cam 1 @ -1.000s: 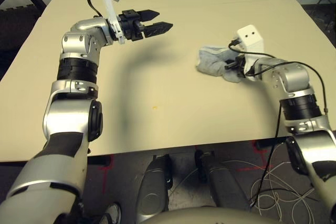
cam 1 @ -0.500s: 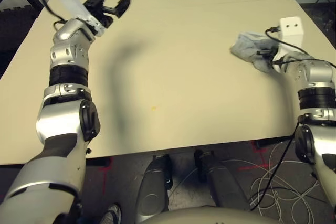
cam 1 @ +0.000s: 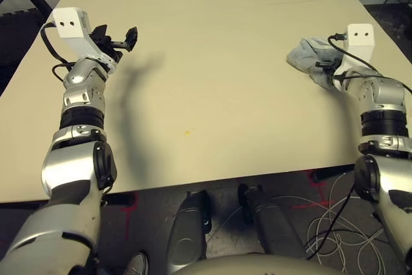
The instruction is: Wipe the water off the table with a rag.
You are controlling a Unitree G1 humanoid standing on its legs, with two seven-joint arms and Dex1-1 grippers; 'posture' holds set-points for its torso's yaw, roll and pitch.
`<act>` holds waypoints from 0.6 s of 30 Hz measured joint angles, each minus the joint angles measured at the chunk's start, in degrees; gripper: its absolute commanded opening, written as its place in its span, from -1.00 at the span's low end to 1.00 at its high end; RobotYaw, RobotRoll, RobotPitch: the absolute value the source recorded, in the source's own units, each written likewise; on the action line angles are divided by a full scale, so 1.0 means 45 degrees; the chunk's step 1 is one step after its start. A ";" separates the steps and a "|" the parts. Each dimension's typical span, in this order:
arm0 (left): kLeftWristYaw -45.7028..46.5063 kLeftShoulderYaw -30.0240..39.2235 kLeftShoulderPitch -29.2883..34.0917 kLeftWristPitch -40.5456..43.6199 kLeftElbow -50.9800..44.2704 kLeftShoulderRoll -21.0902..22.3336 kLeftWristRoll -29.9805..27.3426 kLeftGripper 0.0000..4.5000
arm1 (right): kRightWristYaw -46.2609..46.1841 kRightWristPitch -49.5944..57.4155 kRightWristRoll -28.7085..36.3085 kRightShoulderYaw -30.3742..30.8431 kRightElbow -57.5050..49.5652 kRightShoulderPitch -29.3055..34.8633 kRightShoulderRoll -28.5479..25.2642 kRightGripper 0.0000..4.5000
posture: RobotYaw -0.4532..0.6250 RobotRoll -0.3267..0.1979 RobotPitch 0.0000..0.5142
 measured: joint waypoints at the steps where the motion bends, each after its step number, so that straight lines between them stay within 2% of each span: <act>1: 0.0047 0.0003 0.0068 -0.0074 0.0042 0.0002 0.0008 1.00 | -0.0001 0.0000 -0.0002 -0.0001 -0.0011 0.0008 0.0027 -0.99 | -0.21 0.25 -0.21; 5: 0.0276 0.0019 0.0426 -0.0315 0.0186 0.0004 0.0023 1.00 | 0.0008 0.0001 -0.0002 -0.0003 -0.0077 0.0072 0.0052 -0.99 | -0.20 0.25 -0.21; 10: 0.0341 0.0028 0.0500 -0.0389 0.0212 0.0003 0.0020 1.00 | 0.0177 0.0002 -0.0005 0.0010 -0.0099 0.0159 0.0050 -0.30 | -0.20 0.25 -0.20; 11: 0.0341 0.0027 0.0500 -0.0390 0.0212 0.0002 0.0020 1.00 | 0.0223 0.0003 -0.0007 0.0011 -0.0099 0.0165 0.0049 -0.30 | -0.20 0.25 -0.20; 13: 0.0341 0.0028 0.0499 -0.0394 0.0212 0.0002 0.0019 1.00 | 0.0390 -0.0002 -0.0008 0.0045 -0.0099 0.0181 0.0041 -0.40 | -0.20 0.25 -0.21; 17: 0.0336 0.0029 0.0499 -0.0398 0.0212 0.0003 0.0016 1.00 | 0.1012 0.0430 0.0185 0.0078 -0.0708 0.0364 0.0139 -0.97 | -0.21 0.25 -0.21; 18: 0.0334 0.0030 0.0499 -0.0399 0.0212 0.0002 0.0016 1.00 | 0.1145 0.0626 0.0277 0.0075 -0.0950 0.0421 0.0250 -0.99 | -0.21 0.25 -0.21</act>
